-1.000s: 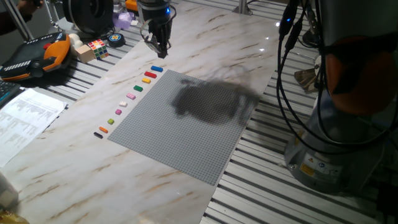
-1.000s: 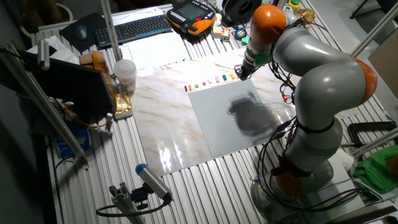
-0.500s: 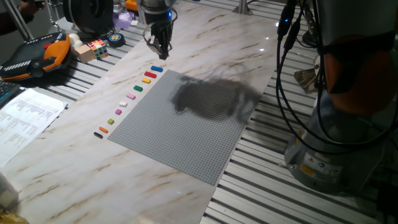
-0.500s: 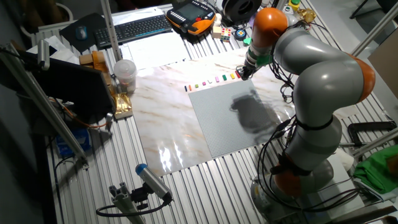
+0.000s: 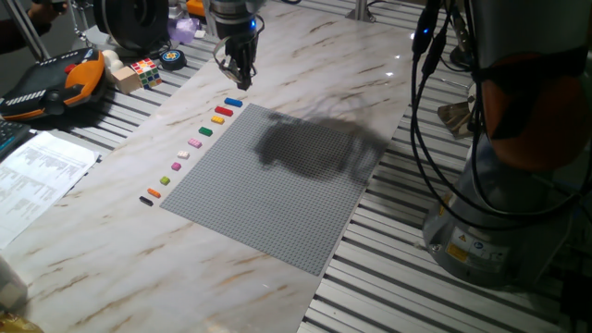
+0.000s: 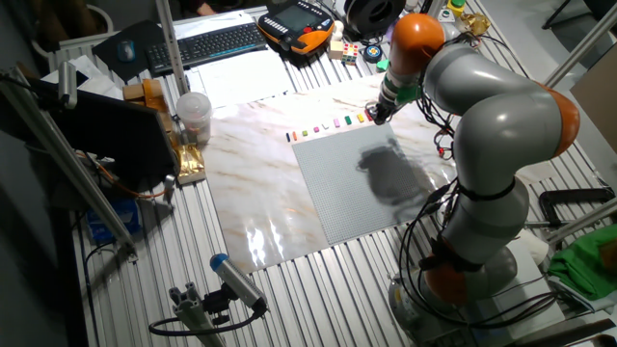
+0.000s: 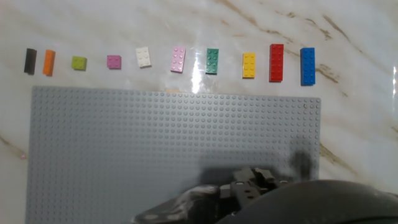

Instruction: Build with small Lego blocks

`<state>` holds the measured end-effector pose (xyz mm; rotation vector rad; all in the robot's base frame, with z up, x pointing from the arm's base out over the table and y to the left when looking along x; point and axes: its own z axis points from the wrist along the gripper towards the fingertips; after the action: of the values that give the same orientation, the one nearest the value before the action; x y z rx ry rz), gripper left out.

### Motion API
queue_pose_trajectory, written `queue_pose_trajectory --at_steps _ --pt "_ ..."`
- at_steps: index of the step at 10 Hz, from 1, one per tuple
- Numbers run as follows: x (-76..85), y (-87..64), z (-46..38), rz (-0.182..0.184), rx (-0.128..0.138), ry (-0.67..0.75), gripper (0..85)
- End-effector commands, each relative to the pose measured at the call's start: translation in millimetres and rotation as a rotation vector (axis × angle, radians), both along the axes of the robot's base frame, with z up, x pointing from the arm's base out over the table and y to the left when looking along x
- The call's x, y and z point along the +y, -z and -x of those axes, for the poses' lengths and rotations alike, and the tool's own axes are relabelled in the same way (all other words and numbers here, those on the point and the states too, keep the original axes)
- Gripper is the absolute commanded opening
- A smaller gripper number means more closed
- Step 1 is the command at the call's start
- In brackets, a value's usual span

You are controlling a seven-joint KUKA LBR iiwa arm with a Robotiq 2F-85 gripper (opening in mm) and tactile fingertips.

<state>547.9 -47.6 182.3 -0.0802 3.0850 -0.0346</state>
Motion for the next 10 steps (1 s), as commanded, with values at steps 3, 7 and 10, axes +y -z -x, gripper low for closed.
queue_pose_trajectory --at_steps 3,7,10 --pt "-2.0 3.4 -3.0 0.002 0.006 0.007 0.7" --pt "-12.3 7.1 -7.9 -0.001 0.002 0.005 0.7" --pt "-26.6 17.9 -15.0 -0.008 0.005 0.014 0.7"
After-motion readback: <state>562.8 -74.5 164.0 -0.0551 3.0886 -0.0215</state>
